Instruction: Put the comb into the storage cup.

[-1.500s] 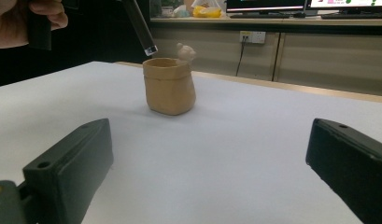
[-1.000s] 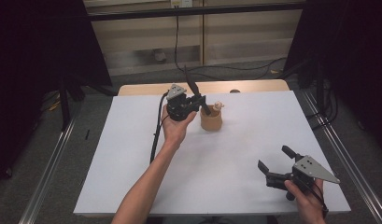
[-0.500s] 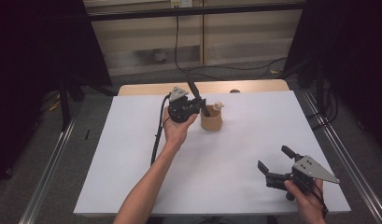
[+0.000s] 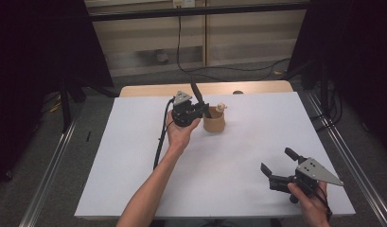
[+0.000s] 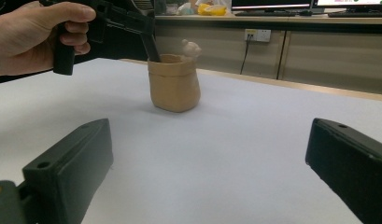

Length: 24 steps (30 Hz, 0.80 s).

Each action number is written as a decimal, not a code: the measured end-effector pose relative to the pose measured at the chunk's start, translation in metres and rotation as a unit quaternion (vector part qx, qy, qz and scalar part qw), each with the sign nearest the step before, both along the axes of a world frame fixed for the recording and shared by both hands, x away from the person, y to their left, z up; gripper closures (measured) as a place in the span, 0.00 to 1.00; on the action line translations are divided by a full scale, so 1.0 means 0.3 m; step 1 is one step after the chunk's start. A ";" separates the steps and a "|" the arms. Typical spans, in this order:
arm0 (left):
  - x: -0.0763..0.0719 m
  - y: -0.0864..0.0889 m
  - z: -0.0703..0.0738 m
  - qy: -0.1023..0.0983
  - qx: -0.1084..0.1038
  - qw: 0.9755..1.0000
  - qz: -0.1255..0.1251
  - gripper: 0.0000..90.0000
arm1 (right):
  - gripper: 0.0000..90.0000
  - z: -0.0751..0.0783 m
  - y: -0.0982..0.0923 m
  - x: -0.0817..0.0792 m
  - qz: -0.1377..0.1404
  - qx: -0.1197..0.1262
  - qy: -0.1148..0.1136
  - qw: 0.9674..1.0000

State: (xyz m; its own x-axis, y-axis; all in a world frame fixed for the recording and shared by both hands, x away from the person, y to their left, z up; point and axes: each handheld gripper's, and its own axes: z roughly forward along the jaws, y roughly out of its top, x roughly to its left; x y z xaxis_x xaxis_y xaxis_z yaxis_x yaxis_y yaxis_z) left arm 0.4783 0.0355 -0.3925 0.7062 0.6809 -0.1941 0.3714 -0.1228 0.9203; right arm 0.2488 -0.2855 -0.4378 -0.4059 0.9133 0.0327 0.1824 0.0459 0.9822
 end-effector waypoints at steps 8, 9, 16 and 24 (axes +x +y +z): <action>0.008 -0.003 -0.015 0.001 0.009 1.000 0.001 0.81 | 0.00 -0.002 0.000 0.002 0.002 0.001 0.001 1.000; 0.010 -0.004 -0.018 0.001 0.009 1.000 0.004 0.81 | 0.00 -0.002 0.001 0.002 0.001 0.003 0.002 1.000; 0.012 -0.010 -0.037 0.004 0.013 1.000 0.001 0.81 | 0.00 -0.005 -0.001 0.005 0.002 0.001 0.004 1.000; 0.021 -0.019 -0.062 0.001 0.024 1.000 -0.008 0.81 | 0.00 -0.007 0.002 0.008 0.005 0.003 0.005 1.000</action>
State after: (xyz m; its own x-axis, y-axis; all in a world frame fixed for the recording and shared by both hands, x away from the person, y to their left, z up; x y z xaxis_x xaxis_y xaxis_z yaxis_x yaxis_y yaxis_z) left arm 0.4845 0.0298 -0.4110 0.7172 0.6775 -0.1631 0.3708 -0.1729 0.9125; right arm 0.2514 -0.2849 -0.4397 -0.4146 0.9090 0.0417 0.1924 0.0428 0.9804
